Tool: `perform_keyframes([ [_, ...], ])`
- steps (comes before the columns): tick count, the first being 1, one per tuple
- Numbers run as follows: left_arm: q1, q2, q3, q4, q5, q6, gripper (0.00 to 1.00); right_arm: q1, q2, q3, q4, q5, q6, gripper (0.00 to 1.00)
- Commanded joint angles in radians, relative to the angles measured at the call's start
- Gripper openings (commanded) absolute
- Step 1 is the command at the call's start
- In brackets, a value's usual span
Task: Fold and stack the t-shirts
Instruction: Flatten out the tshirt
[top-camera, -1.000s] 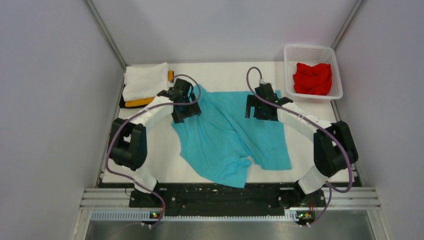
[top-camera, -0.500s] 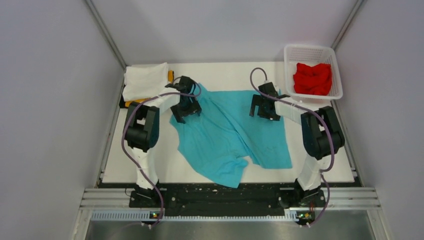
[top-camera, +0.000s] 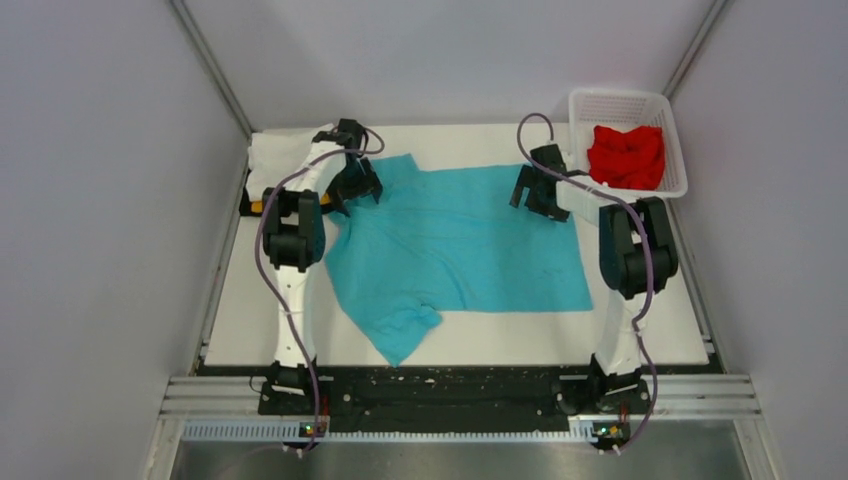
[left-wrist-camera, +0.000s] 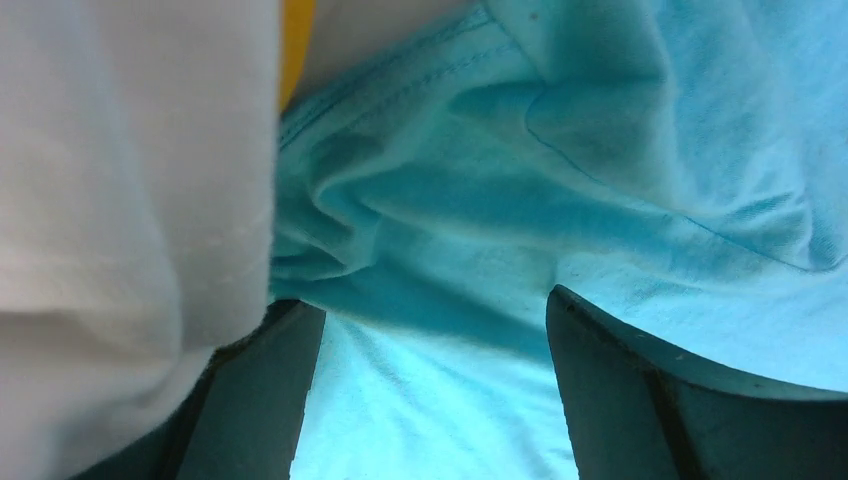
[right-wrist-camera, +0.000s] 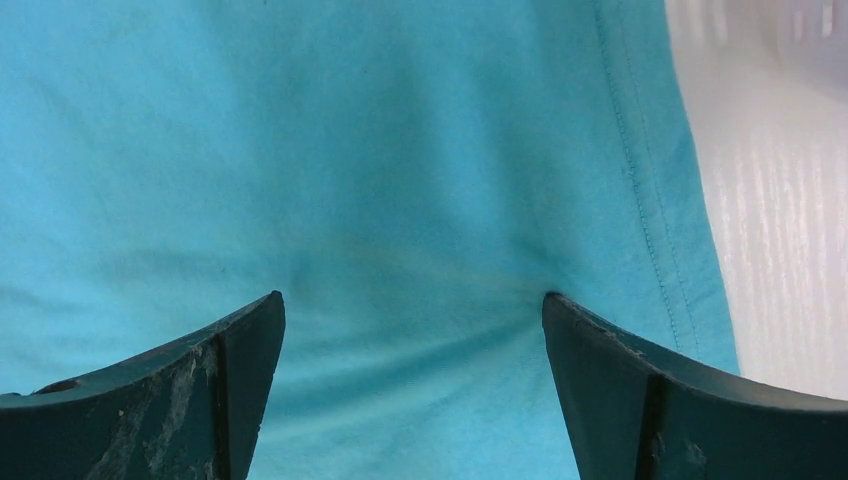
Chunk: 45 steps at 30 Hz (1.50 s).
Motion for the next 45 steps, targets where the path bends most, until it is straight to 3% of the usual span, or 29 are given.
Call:
perform_keyframes([
  [1, 0.004, 0.055, 0.082, 0.022, 0.013, 0.162, 0.85, -0.019, 0.043, 0.05, -0.037, 0.064, -0.005, 0.99],
  [5, 0.004, -0.013, 0.067, 0.022, 0.026, 0.228, 0.85, -0.019, 0.038, 0.075, -0.052, 0.08, -0.019, 0.99],
  [10, -0.022, -0.176, -0.024, 0.065, 0.07, 0.266, 0.86, -0.012, -0.026, 0.064, -0.006, -0.011, -0.08, 0.99],
  [17, -0.053, -0.252, -0.031, 0.206, 0.144, 0.21, 0.86, 0.043, -0.109, 0.049, 0.114, -0.103, -0.177, 0.99],
  [26, -0.053, -0.084, 0.106, 0.491, 0.189, -0.009, 0.88, 0.112, -0.135, 0.019, 0.159, -0.116, -0.186, 0.99],
  [29, -0.053, -0.021, 0.097, 0.592, 0.19, -0.074, 0.95, 0.113, -0.169, -0.032, 0.155, -0.08, -0.188, 0.99],
  [33, -0.057, 0.072, 0.163, 0.598, 0.17, -0.139, 0.99, 0.113, -0.212, -0.106, 0.159, -0.039, -0.182, 0.99],
  [40, -0.07, 0.143, 0.145, 0.622, 0.134, -0.231, 0.99, 0.113, -0.258, -0.174, 0.142, -0.027, -0.181, 0.99],
  [45, -0.076, 0.233, 0.2, 0.67, 0.19, -0.297, 0.99, 0.109, -0.281, -0.192, 0.13, -0.003, -0.183, 0.99],
])
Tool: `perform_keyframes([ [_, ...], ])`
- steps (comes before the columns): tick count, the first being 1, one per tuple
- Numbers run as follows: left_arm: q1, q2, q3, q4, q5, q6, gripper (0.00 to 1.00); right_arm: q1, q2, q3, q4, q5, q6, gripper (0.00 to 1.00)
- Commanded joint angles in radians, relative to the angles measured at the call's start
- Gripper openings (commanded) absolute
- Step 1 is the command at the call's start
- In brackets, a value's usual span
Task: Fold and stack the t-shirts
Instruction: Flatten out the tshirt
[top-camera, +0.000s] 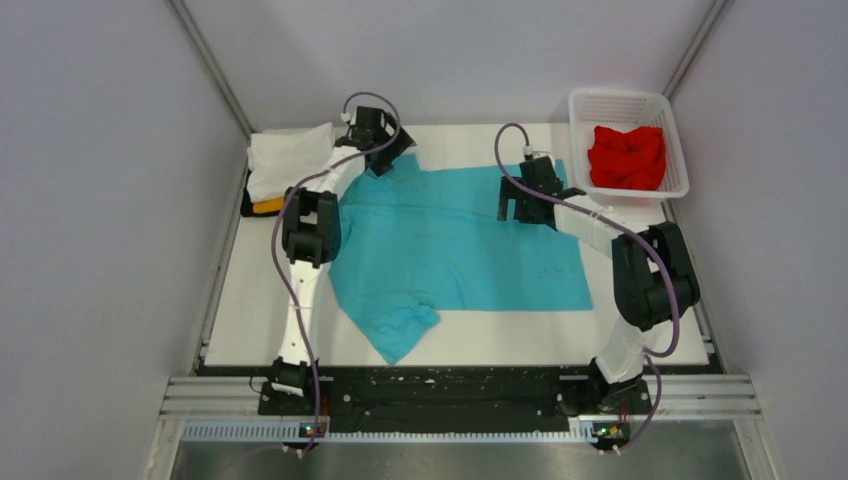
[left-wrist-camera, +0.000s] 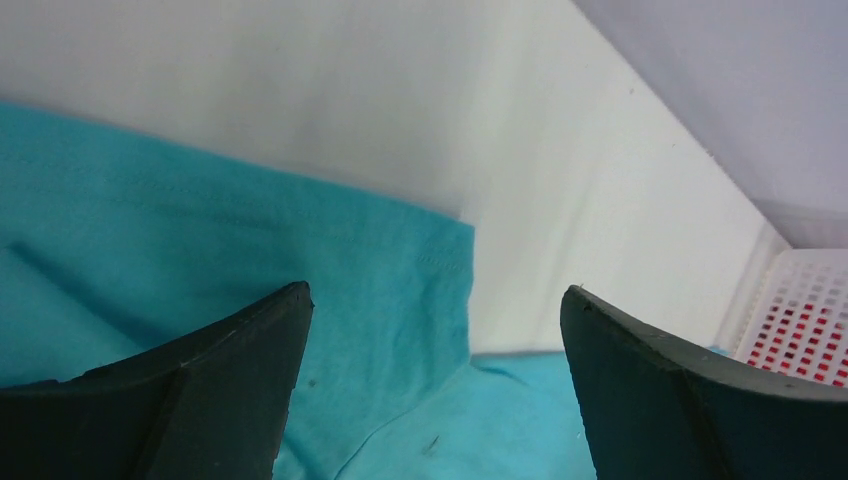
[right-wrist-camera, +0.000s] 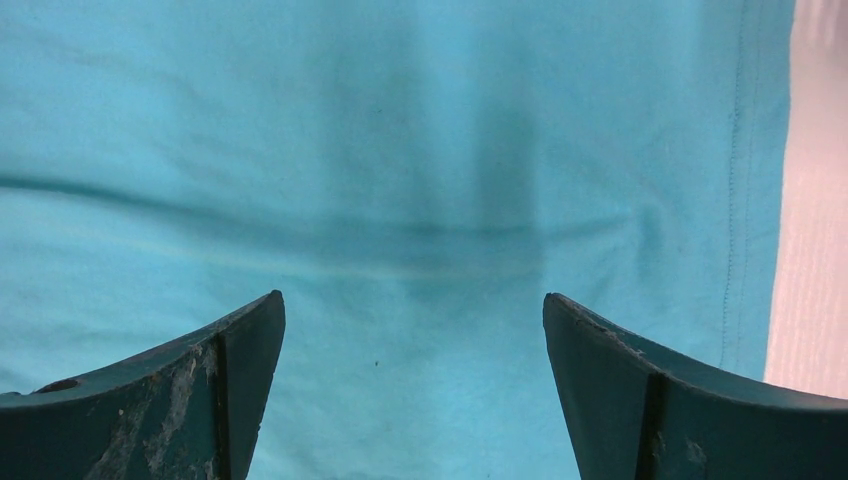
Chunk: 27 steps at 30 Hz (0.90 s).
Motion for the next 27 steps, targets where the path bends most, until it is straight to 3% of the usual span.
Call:
perform_keyframes([
  [1, -0.011, 0.111, 0.078, 0.07, 0.039, -0.084, 0.99, -0.012, -0.068, -0.004, 0.008, 0.043, -0.007, 0.99],
  [10, -0.013, 0.242, 0.248, 0.29, 0.118, -0.167, 0.99, -0.058, -0.067, -0.006, -0.003, 0.026, -0.004, 0.99],
  [14, -0.011, 0.25, 0.311, 0.301, 0.122, -0.146, 0.99, -0.065, -0.066, 0.011, -0.007, 0.027, -0.013, 0.99],
  [22, -0.01, 0.014, 0.287, 0.165, 0.091, 0.053, 0.99, -0.065, -0.108, 0.049, -0.031, -0.001, 0.001, 0.99],
  [27, -0.016, -0.258, 0.077, 0.047, 0.065, 0.193, 0.99, -0.066, -0.171, -0.016, -0.038, -0.015, 0.018, 0.99],
])
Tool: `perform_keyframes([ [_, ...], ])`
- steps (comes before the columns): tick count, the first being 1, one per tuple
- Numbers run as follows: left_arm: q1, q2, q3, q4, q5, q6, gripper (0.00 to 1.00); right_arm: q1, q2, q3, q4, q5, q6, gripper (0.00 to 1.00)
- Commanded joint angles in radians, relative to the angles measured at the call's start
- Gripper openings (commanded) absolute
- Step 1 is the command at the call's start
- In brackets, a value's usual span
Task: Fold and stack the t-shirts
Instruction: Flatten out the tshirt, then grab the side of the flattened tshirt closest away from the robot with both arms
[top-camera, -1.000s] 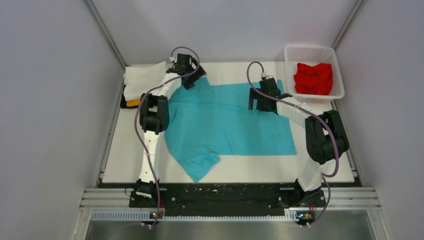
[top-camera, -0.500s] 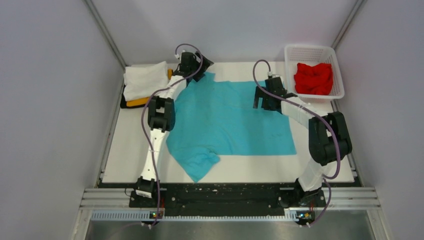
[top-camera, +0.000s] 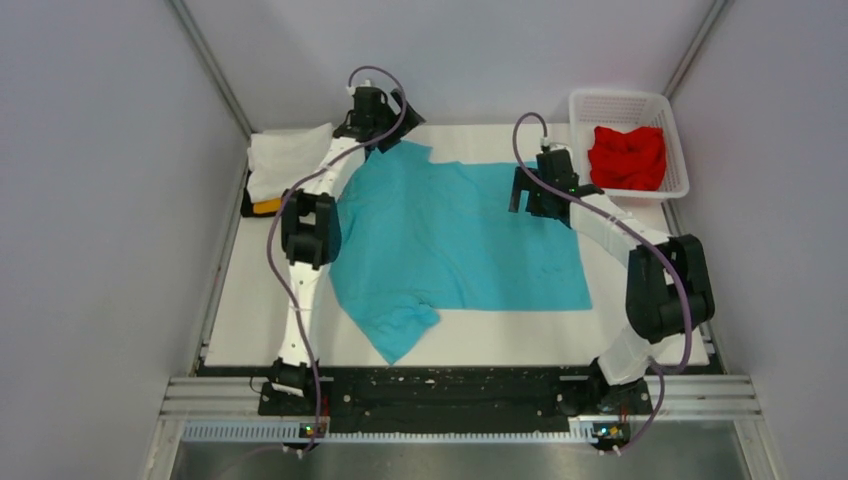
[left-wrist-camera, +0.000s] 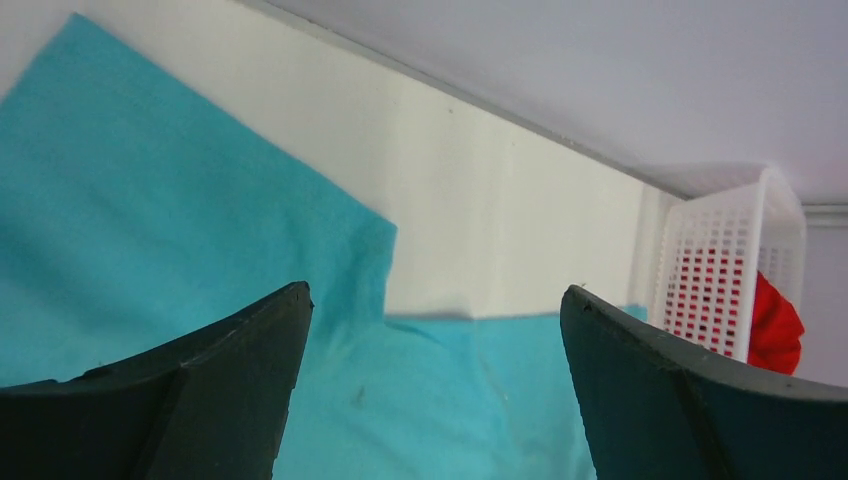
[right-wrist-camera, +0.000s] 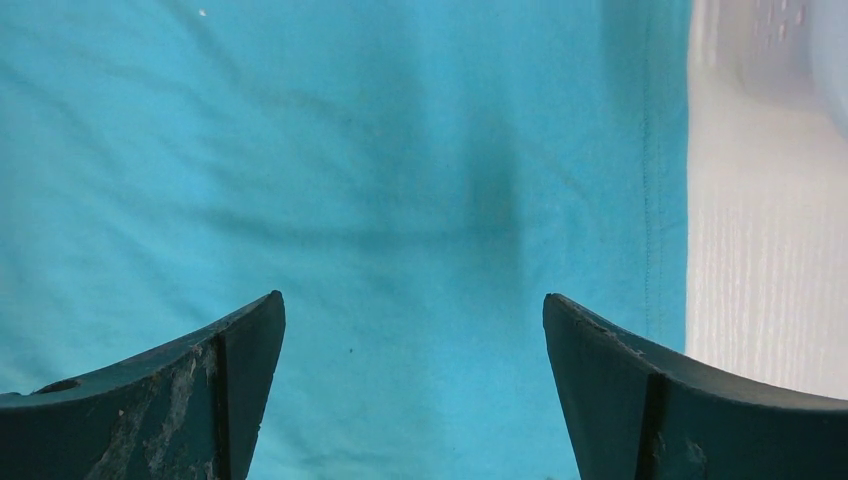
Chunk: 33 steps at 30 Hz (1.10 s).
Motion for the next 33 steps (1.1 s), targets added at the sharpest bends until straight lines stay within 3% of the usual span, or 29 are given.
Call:
perform_keyframes([
  [1, -0.006, -0.382, -0.201, -0.079, -0.044, 0.166, 0.99, -0.004, -0.109, -0.033, 0.0, -0.012, 0.021, 0.99],
  [5, -0.021, -0.614, -0.481, -0.185, -0.084, 0.208, 0.99, -0.004, -0.161, -0.098, 0.0, -0.023, 0.054, 0.99],
  [10, -0.121, -0.933, -0.894, -0.271, -0.299, 0.225, 0.99, -0.007, -0.273, -0.197, -0.047, 0.066, 0.13, 0.99],
  [18, -0.273, -1.347, -1.451, -0.333, -0.358, -0.021, 0.99, -0.035, -0.501, -0.375, -0.106, 0.183, 0.26, 0.99],
  [22, -0.392, -1.414, -1.572, -0.437, -0.384, -0.175, 0.99, -0.036, -0.549, -0.414, -0.109, 0.18, 0.254, 0.99],
  [28, -0.697, -1.359, -1.548, -0.611, -0.426, -0.398, 0.93, -0.036, -0.556, -0.442, -0.119, 0.159, 0.258, 0.99],
  [33, -0.832, -1.232, -1.537, -0.717, -0.432, -0.477, 0.79, -0.036, -0.601, -0.476, -0.138, 0.185, 0.265, 0.98],
])
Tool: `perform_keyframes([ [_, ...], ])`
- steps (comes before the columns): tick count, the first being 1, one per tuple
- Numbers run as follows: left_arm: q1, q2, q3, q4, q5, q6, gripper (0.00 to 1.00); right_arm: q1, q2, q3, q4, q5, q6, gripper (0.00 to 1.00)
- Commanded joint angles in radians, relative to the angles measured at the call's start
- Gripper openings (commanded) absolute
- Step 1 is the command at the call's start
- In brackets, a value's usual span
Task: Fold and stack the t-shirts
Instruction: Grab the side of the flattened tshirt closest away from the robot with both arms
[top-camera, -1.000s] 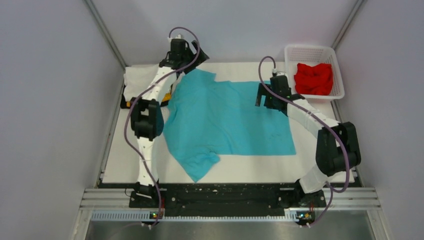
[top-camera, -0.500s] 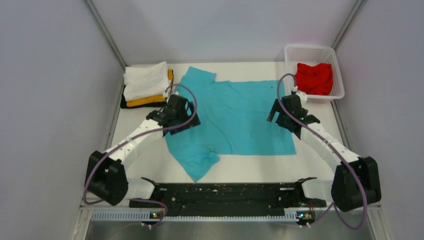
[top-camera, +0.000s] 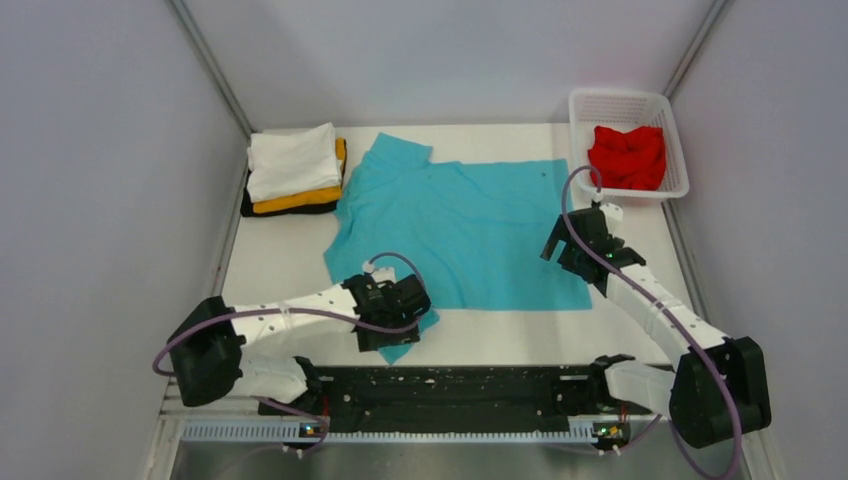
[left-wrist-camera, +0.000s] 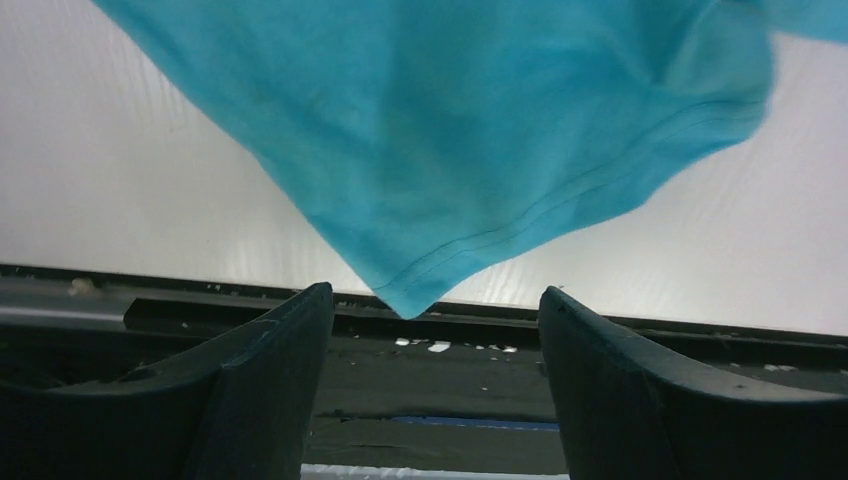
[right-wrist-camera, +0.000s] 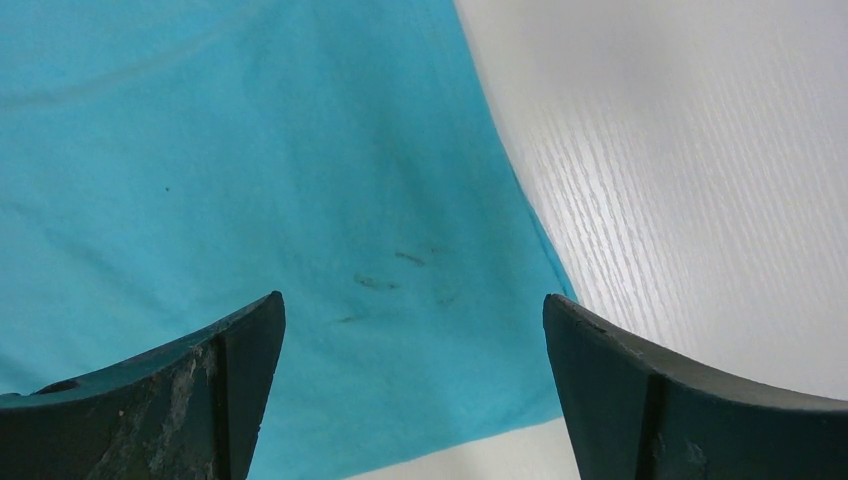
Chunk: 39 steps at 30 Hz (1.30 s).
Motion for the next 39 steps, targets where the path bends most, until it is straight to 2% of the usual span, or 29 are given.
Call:
perform_keyframes([
  [1, -0.072, 0.1, 0.026, -0.132, -0.042, -0.128, 0.77, -0.007, -0.073, -0.015, -0.02, 0.038, 0.021, 0.98],
  [6, -0.144, 0.139, 0.02, -0.122, -0.056, -0.152, 0.7, -0.006, -0.124, -0.034, -0.048, 0.061, 0.029, 0.98],
  [11, -0.144, 0.149, -0.013, -0.068, -0.091, -0.146, 0.59, -0.007, -0.152, -0.042, -0.061, 0.051, 0.037, 0.98],
  [15, -0.144, 0.155, -0.061, 0.003, -0.05, -0.152, 0.47, -0.008, -0.152, -0.041, -0.079, 0.074, 0.023, 0.98],
  [19, -0.144, 0.164, -0.119, 0.058, -0.026, -0.172, 0.41, -0.008, -0.149, -0.052, -0.097, 0.104, 0.024, 0.98],
  [22, -0.144, 0.182, -0.121, 0.057, -0.039, -0.172, 0.29, -0.007, -0.162, -0.06, -0.117, 0.129, 0.05, 0.98],
  [25, -0.144, 0.206, -0.103, 0.048, -0.051, -0.171, 0.05, -0.009, -0.206, -0.078, -0.14, 0.14, 0.082, 0.98],
  [26, -0.144, 0.211, -0.1, 0.044, -0.048, -0.174, 0.0, -0.013, -0.226, -0.086, -0.152, 0.146, 0.094, 0.98],
  [31, -0.144, 0.192, -0.126, 0.015, -0.025, -0.19, 0.0, -0.056, -0.284, -0.121, -0.201, 0.13, 0.147, 0.99],
  [39, -0.144, 0.041, -0.223, -0.016, 0.026, -0.21, 0.0, -0.068, -0.287, -0.192, -0.199, 0.07, 0.225, 0.94],
])
